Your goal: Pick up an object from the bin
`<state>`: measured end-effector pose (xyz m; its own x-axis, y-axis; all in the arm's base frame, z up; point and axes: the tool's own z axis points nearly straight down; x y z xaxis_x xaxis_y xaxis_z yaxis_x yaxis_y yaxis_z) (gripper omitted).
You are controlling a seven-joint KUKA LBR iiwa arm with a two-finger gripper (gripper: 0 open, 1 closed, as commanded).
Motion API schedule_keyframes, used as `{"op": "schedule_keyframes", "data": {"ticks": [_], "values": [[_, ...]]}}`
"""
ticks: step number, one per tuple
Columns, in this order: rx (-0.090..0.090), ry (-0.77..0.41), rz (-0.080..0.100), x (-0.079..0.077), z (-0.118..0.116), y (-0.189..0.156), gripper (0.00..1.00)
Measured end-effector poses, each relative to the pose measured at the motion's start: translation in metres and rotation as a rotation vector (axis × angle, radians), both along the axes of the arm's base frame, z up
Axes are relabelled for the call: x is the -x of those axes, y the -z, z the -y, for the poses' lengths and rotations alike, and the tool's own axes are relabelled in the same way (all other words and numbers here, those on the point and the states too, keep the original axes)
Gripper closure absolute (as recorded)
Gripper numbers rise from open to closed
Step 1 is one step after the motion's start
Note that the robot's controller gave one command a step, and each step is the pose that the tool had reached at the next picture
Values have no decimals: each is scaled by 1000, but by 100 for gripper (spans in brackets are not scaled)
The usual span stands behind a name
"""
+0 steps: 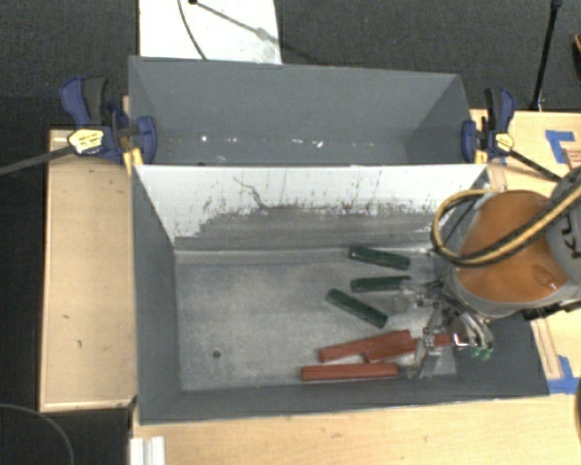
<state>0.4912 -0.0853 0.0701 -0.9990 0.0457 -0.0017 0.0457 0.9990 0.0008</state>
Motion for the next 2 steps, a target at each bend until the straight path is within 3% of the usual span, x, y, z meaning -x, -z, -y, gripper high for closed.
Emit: {"op": "schedule_keyframes", "data": {"ticks": [1,2], "values": [[0,1,0,0,0,0,100],[1,4,5,-2,0,-43,100]]}}
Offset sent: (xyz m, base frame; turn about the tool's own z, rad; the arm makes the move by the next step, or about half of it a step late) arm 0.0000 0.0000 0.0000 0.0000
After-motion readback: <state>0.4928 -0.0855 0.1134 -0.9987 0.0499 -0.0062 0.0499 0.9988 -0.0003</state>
